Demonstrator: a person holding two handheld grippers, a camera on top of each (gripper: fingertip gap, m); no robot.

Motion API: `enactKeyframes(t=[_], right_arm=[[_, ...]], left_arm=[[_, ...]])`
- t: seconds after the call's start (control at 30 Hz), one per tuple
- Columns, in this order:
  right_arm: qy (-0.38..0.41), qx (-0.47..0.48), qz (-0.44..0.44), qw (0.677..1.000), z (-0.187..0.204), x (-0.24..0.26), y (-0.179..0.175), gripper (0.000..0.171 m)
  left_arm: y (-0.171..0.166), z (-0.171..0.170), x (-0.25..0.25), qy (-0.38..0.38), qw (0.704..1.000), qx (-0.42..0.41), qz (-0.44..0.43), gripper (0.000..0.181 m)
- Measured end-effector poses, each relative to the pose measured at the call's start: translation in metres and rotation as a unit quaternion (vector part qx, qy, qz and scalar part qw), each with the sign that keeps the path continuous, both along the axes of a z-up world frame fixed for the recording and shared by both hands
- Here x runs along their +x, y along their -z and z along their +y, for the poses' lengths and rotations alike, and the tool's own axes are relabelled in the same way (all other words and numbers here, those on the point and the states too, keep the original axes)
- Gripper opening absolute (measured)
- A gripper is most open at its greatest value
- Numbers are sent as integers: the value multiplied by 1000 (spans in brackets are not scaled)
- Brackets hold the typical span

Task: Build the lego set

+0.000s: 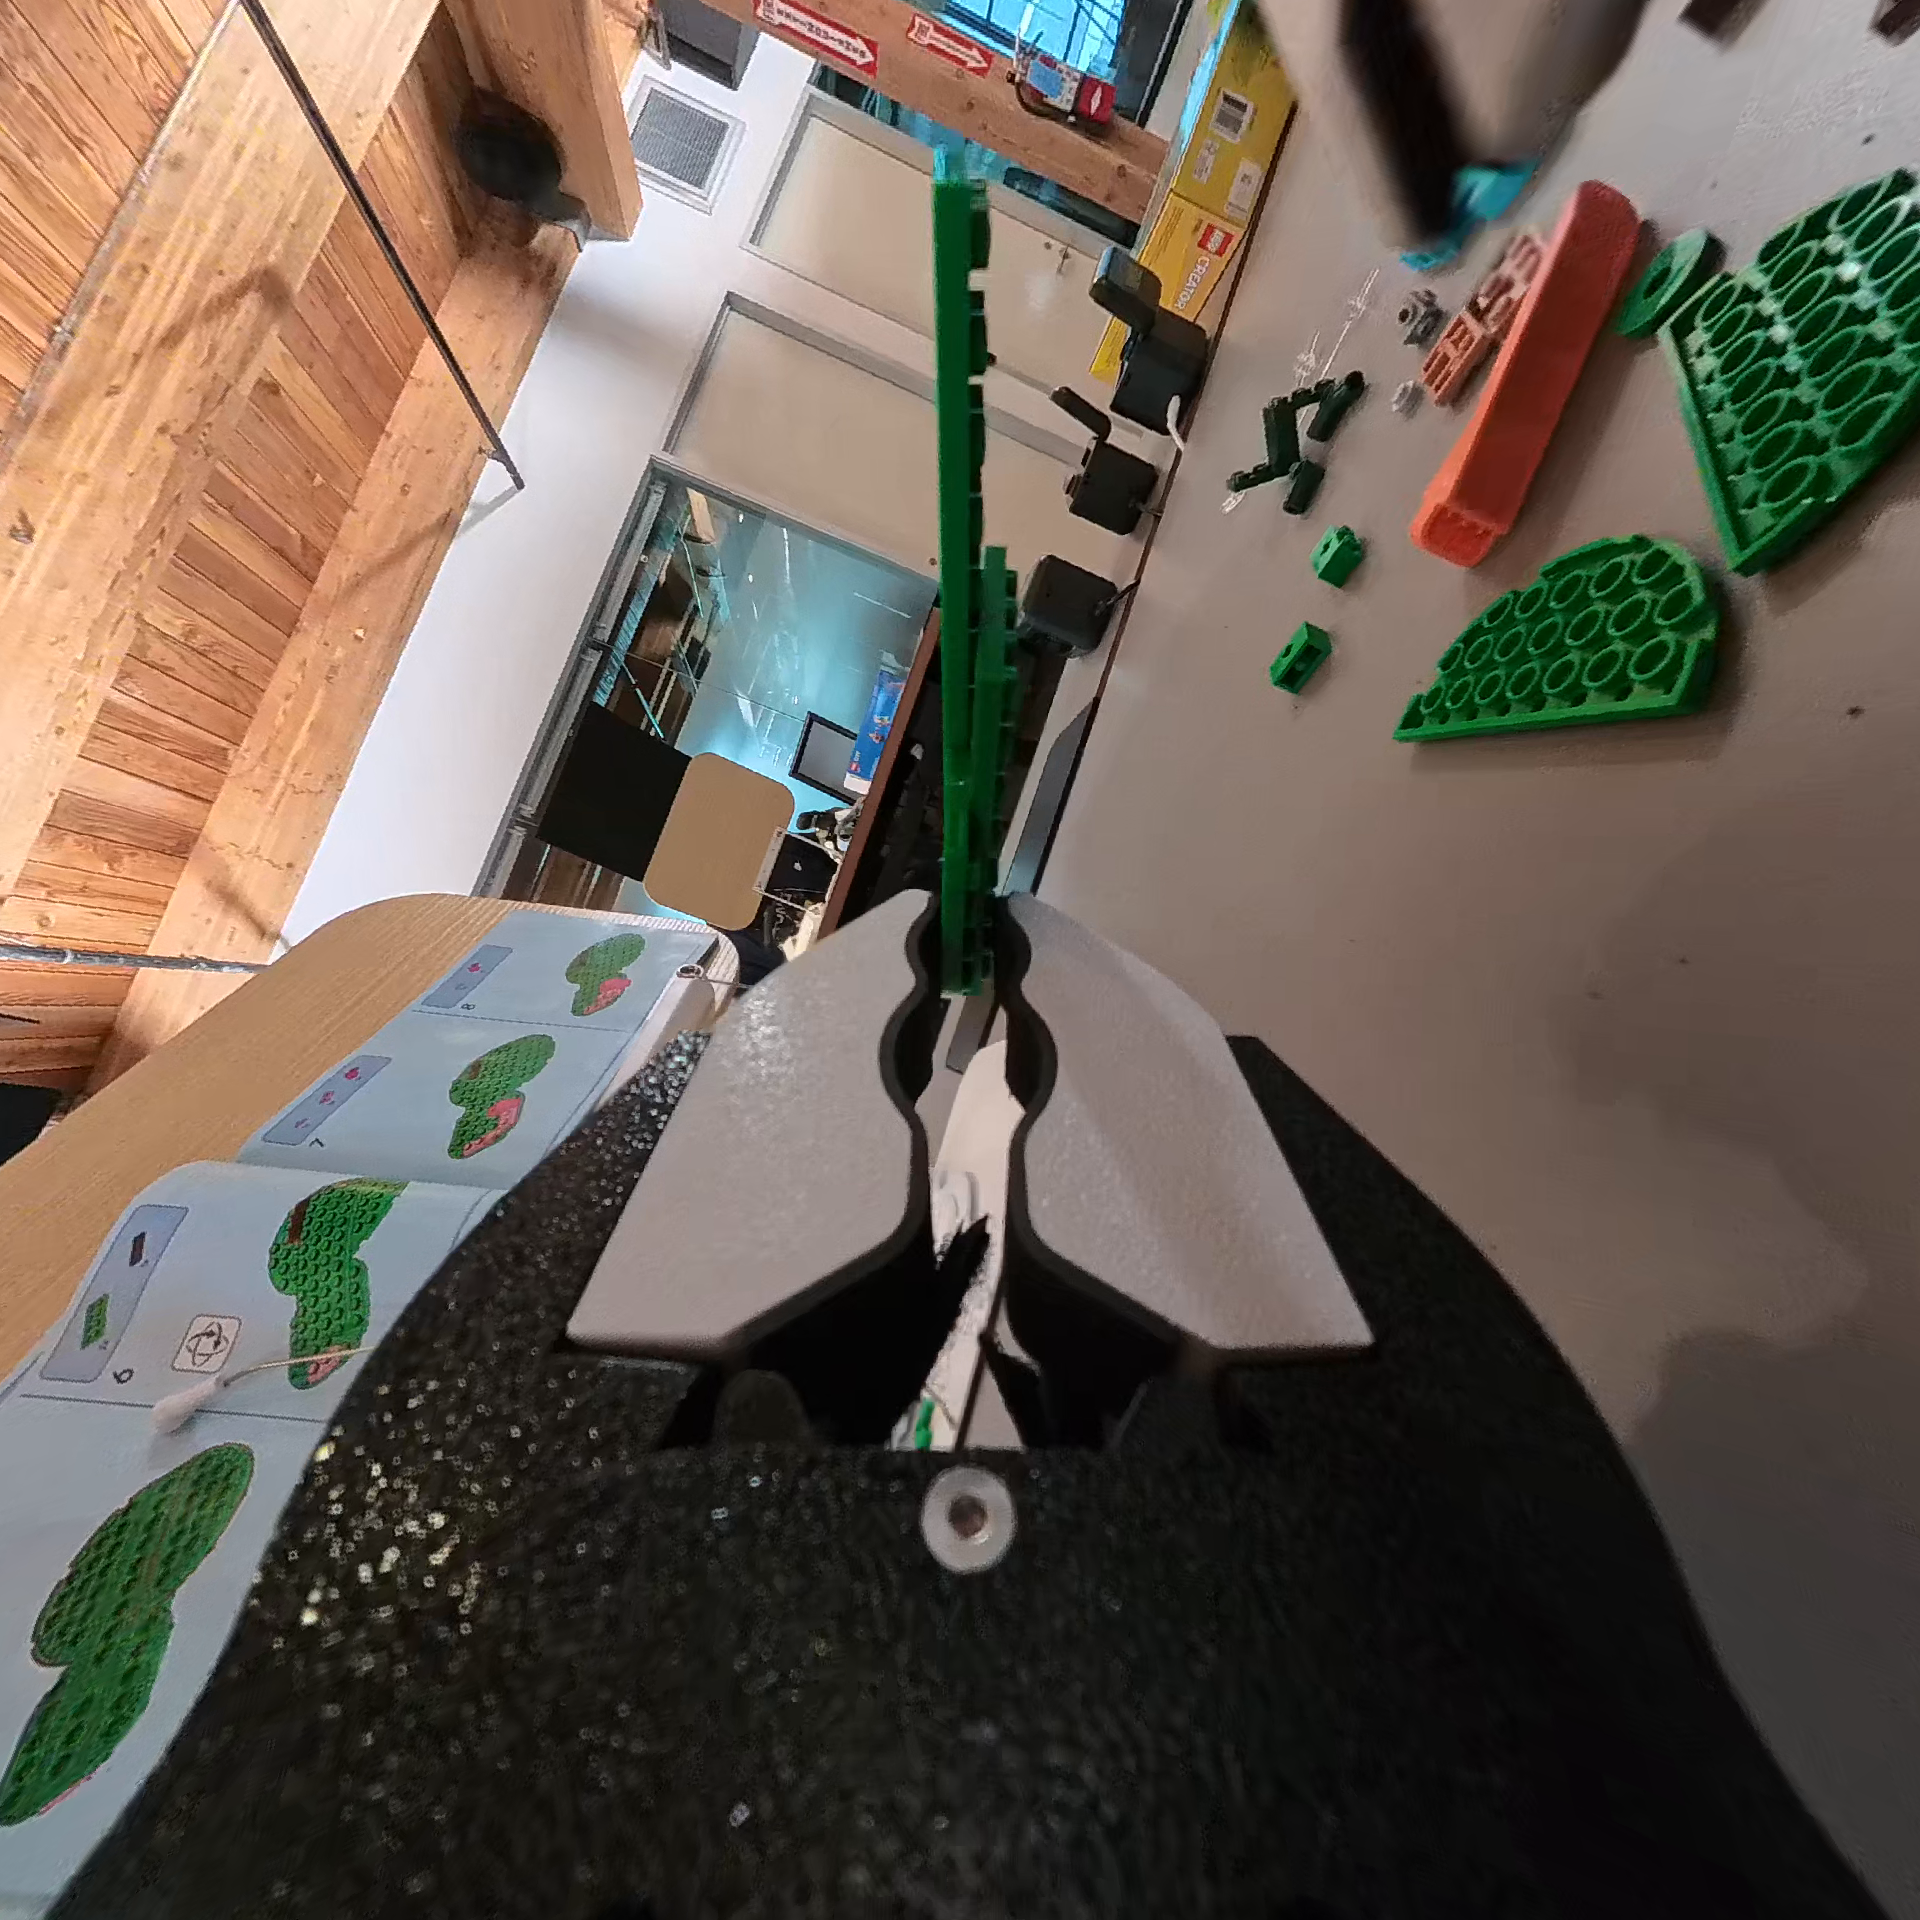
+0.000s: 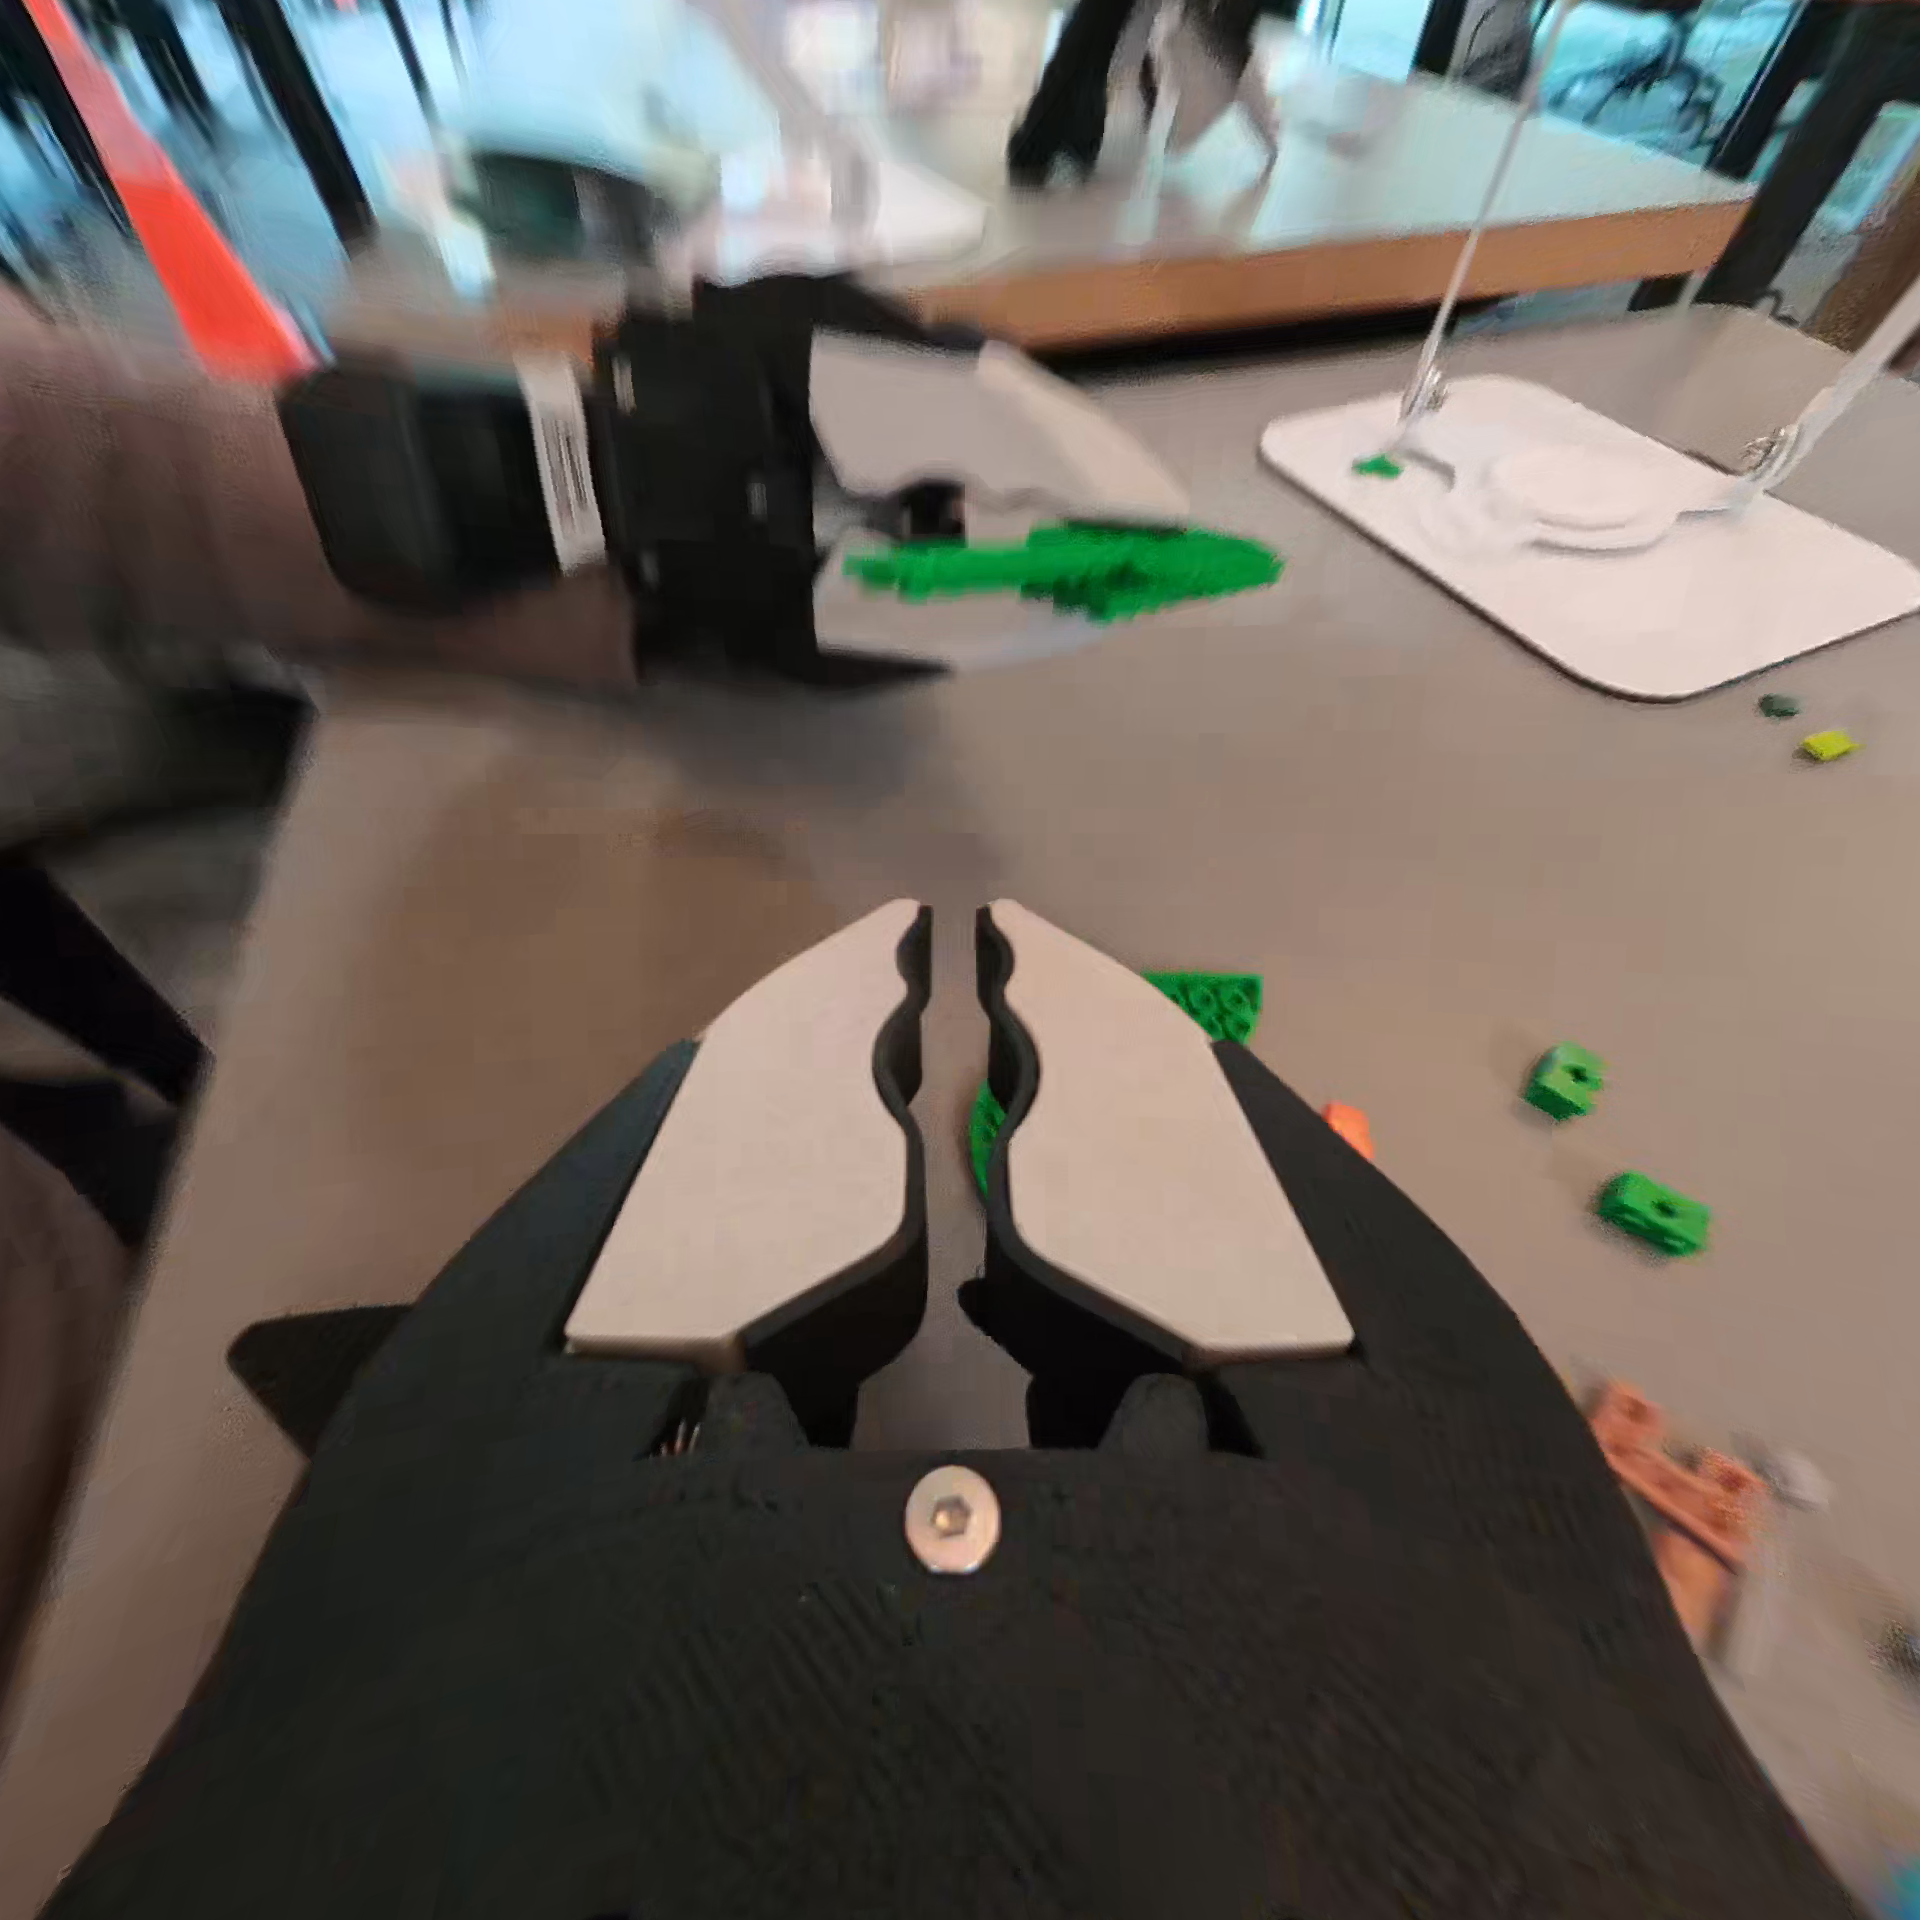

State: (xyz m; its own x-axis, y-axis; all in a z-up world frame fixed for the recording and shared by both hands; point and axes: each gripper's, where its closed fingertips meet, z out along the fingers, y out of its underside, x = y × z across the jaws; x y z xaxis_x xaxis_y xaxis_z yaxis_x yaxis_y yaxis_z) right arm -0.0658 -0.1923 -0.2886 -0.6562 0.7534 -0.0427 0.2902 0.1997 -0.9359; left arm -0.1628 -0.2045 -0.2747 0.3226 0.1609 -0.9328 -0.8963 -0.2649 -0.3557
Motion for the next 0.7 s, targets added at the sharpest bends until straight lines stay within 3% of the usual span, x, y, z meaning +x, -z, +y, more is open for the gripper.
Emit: enactKeyframes(t=[0.03,0.07,0.13,0.2,0.27,0.33,0.43,0.47,0.53,0.7], right_arm=[[9,-64,-11,998,0,-3,-10,4],[14,-120,-25,992,0,-5,-17,6],[9,-161,-14,987,1,-7,-28,36],[22,-89,75,993,4,-7,-35,44],[38,46,177,982,3,-6,-36,44],[78,213,288,930,5,-7,-40,34],[117,419,434,789,0,-2,-48,19],[103,439,445,773,-8,-1,-45,18],[72,446,434,780,-19,0,-35,20],[70,500,431,748,-20,-6,-25,23]], left_arm=[[0,0,0,-1,1000,-1,5,8],[0,0,1,-2,1000,-3,12,8],[3,1,2,-3,1000,-10,22,8],[5,2,3,-1,1000,-16,22,8],[5,2,3,-1,1000,-19,20,8],[6,2,3,-4,1000,-22,20,8],[9,3,4,-6,999,-33,28,8],[11,3,5,-5,999,-38,31,8],[13,4,7,-3,998,-45,34,8],[14,4,8,-1,998,-47,34,8]])
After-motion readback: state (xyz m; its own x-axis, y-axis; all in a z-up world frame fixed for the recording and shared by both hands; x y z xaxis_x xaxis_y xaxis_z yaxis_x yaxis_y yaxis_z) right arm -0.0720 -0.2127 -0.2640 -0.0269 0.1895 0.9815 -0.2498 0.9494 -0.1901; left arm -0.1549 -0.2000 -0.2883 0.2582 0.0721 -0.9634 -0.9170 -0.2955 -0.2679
